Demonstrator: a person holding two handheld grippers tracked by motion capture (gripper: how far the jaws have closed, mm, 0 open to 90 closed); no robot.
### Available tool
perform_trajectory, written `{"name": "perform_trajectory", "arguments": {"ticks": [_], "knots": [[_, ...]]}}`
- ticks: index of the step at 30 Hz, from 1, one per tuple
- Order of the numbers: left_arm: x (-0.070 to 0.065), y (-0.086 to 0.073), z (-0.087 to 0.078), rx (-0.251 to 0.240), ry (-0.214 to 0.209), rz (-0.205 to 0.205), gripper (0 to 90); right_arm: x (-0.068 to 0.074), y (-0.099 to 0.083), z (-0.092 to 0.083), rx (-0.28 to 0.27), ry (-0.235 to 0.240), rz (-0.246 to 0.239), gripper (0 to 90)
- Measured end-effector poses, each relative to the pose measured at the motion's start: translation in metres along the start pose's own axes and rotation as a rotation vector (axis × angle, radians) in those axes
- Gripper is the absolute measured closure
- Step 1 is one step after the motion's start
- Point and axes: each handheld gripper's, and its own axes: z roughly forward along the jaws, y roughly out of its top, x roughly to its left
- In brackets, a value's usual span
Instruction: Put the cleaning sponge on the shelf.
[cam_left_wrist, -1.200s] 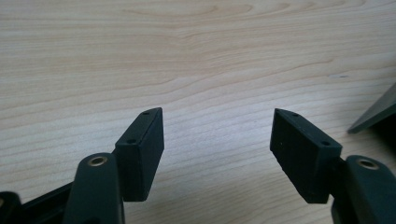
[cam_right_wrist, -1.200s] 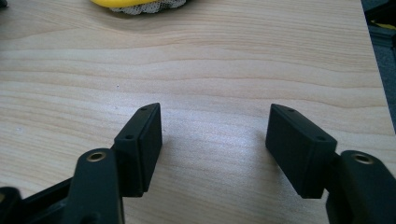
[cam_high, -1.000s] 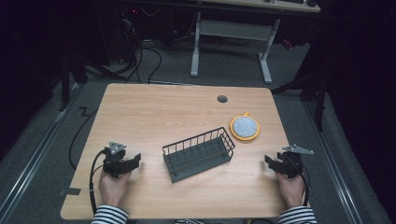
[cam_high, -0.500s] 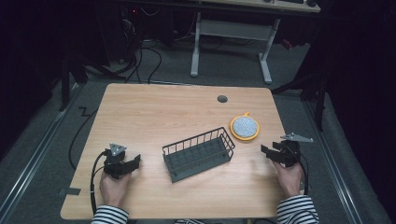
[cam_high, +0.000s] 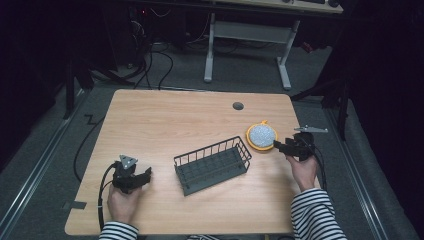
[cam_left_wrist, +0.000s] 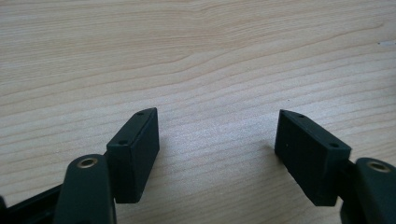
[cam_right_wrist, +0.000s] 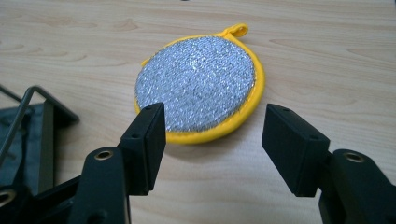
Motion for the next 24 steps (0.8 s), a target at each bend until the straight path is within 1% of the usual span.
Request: {"name": "perform_trajectory", "arguments": {"ticks": [5,7,8,9,11,12,13,14,15,17,19,22,24], "knots": [[-0.001,0.0,0.0,0.003,0.004,0.007,31.1,-0.006,0.016,0.013,0.038,-0.022,0.019,39.2],[-0.001,0.0,0.0,0.003,0.003,0.007,31.0,-0.006,0.02,0.017,0.033,-0.028,0.019,39.2],[-0.001,0.0,0.0,0.002,0.003,0.007,31.0,-0.006,0.022,0.018,0.037,-0.025,0.029,38.0],[-0.001,0.0,0.0,0.003,0.003,0.007,31.0,-0.007,0.025,0.023,0.067,-0.027,0.032,36.2],[0.0,0.0,0.0,0.002,0.001,0.005,31.0,-0.006,0.028,0.029,0.081,-0.036,0.03,36.0],[0.0,0.0,0.0,0.001,0.001,0.003,31.0,-0.007,0.029,0.032,0.07,-0.036,0.034,35.9],[0.0,0.0,0.0,0.001,0.0,0.002,31.0,-0.007,0.03,0.034,0.071,-0.03,0.054,35.6],[0.0,0.0,0.0,0.001,0.0,0.003,31.0,-0.008,0.03,0.037,0.07,-0.029,0.063,35.3],[0.0,0.0,0.0,0.001,0.0,0.003,30.9,-0.009,0.03,0.039,0.074,-0.03,0.068,35.1],[0.0,0.0,0.0,0.002,0.0,0.004,30.9,-0.011,0.028,0.045,0.086,-0.039,0.093,34.5],[0.0,0.0,0.0,0.001,0.0,0.003,30.8,-0.014,0.027,0.049,0.095,-0.04,0.105,34.1],[0.0,0.0,0.0,0.002,0.0,0.004,30.9,-0.016,0.025,0.054,0.106,-0.032,0.133,34.0],[0.0,0.0,0.0,0.002,0.0,0.005,30.8,-0.017,0.024,0.057,0.113,-0.032,0.143,34.2]]}}
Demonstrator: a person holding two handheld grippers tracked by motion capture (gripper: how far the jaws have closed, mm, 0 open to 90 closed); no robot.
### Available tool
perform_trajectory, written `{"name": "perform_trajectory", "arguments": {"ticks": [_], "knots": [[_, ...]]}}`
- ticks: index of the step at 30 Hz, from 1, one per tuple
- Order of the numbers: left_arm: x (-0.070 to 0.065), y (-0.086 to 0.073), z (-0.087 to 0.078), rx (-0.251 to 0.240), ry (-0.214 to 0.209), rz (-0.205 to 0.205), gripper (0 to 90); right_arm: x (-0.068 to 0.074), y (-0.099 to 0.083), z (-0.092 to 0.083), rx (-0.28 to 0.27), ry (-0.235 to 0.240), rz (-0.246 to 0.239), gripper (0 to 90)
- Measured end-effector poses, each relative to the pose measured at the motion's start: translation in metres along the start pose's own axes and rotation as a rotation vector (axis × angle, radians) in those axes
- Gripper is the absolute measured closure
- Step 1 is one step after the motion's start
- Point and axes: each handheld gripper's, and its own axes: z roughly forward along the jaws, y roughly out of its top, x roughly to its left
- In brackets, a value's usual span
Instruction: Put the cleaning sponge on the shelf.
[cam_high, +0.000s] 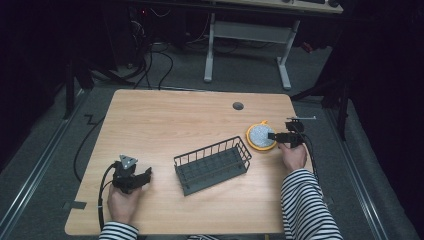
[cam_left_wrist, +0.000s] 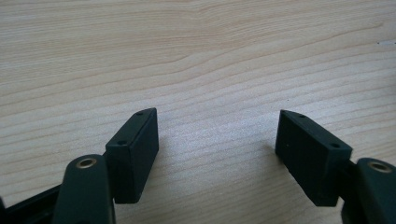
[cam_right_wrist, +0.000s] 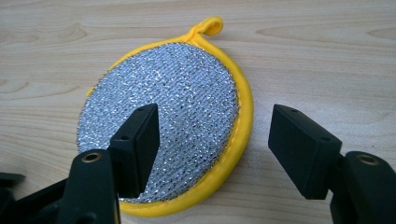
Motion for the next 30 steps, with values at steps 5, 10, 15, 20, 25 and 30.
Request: {"name": "perform_trajectory", "arguments": {"ticks": [5,10,15,20,25,30], "knots": [[0.0,0.0,0.0,0.0,0.001,0.001,30.8,-0.002,-0.002,0.009,0.026,0.004,0.014,35.3],[-0.001,0.0,0.0,0.001,0.005,0.003,30.9,-0.003,-0.003,0.013,0.039,0.02,0.009,43.5],[0.0,0.0,0.0,0.001,0.003,0.002,31.3,-0.002,-0.004,0.014,0.054,0.041,0.023,55.6],[0.0,0.0,0.0,-0.001,0.0,-0.002,31.2,-0.002,-0.004,0.012,0.039,0.046,0.022,70.4],[0.0,0.0,0.0,-0.001,0.001,-0.003,31.5,0.002,-0.004,0.011,0.031,0.029,-0.009,78.6],[0.0,0.0,0.0,-0.001,0.002,-0.002,31.3,0.005,-0.004,0.008,0.017,0.034,-0.022,81.0]]}}
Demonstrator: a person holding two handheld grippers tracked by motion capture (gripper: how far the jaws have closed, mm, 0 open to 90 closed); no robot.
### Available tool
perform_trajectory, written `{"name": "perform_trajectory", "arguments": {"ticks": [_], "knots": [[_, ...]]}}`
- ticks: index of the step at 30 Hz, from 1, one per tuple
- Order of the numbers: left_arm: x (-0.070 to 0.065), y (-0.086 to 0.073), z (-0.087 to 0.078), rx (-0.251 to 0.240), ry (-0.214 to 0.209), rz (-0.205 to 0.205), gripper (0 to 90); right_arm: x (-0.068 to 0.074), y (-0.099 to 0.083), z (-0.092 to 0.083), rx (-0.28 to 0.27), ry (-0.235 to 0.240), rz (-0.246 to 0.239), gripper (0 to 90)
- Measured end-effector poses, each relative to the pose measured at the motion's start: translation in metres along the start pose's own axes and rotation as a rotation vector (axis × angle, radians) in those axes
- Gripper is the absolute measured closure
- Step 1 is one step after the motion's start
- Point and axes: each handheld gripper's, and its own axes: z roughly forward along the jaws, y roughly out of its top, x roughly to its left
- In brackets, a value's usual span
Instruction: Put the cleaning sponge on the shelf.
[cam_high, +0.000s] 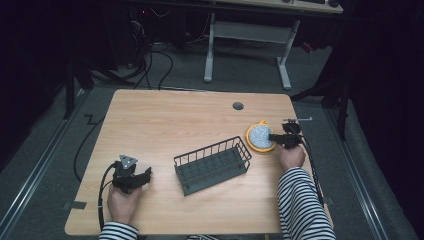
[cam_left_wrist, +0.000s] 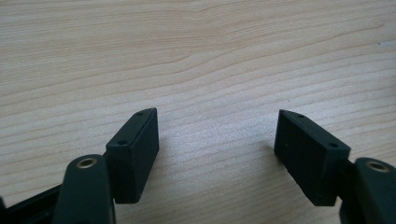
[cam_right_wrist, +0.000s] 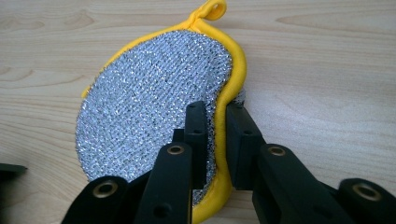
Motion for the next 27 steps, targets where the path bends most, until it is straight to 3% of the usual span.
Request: {"name": "perform_trajectory", "arguments": {"ticks": [6,12,27], "knots": [[0.0,0.0,0.0,0.001,0.002,0.002,31.2,0.003,0.002,-0.008,-0.023,0.034,-0.018,81.6],[0.0,0.0,0.0,0.001,0.001,0.001,31.2,0.006,0.002,-0.024,-0.034,0.057,-0.077,81.7],[0.0,0.0,0.0,0.001,0.004,-0.001,31.2,0.015,0.003,-0.075,-0.164,0.102,-0.162,81.7]]}}
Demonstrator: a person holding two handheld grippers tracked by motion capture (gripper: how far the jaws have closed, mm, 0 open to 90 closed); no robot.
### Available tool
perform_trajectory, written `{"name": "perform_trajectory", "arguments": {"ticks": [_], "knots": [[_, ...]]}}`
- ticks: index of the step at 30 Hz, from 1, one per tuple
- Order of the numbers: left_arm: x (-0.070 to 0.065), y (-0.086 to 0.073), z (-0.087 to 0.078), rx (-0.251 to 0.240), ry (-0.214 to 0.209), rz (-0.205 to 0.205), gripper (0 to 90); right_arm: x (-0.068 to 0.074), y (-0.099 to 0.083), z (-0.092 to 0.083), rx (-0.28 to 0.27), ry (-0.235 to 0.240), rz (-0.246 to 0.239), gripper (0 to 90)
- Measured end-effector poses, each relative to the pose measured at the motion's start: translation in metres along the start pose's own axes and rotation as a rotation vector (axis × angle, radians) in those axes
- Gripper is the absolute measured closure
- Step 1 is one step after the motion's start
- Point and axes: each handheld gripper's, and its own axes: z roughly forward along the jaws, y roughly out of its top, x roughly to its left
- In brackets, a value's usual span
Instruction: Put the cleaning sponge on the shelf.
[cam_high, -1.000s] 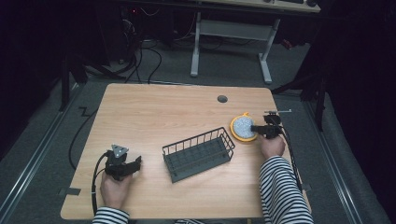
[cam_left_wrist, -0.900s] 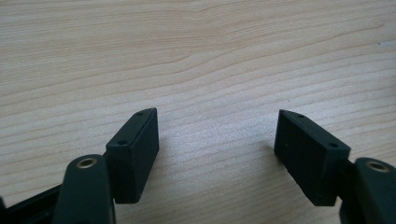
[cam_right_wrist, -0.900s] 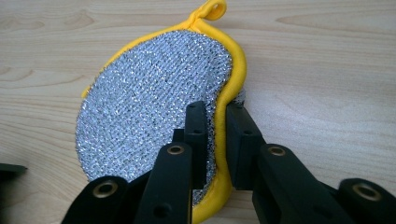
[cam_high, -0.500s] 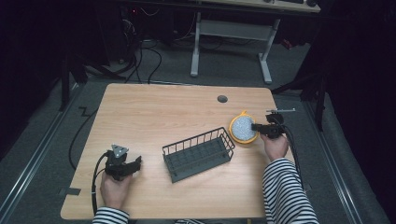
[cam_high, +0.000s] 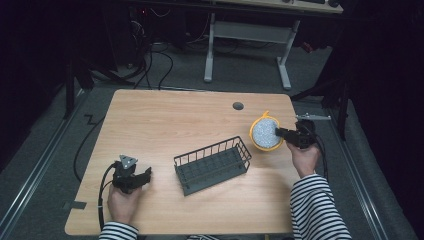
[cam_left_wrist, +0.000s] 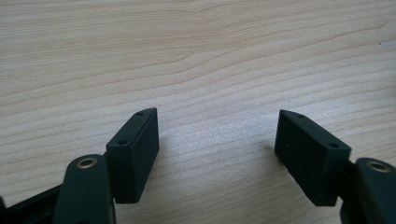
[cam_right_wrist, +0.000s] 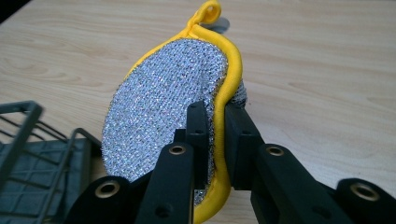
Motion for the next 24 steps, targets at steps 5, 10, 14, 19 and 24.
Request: {"name": "perform_trajectory", "arguments": {"ticks": [5,10,14,19,24], "knots": [[0.0,0.0,0.0,0.0,0.0,-0.001,31.3,0.01,0.002,-0.013,-0.022,0.03,-0.041,81.7],[0.0,0.0,0.0,0.0,0.0,-0.001,31.3,0.017,0.005,-0.024,-0.049,0.049,-0.062,81.7],[0.0,0.0,0.0,-0.001,-0.001,-0.004,31.3,0.026,0.012,-0.033,-0.079,0.081,-0.093,81.7],[0.0,0.0,0.0,-0.001,-0.002,-0.005,31.2,0.043,0.017,-0.037,-0.087,0.124,-0.124,81.6],[0.0,0.0,0.0,-0.001,-0.002,-0.005,31.2,0.059,0.021,-0.037,-0.088,0.169,-0.154,81.6]]}}
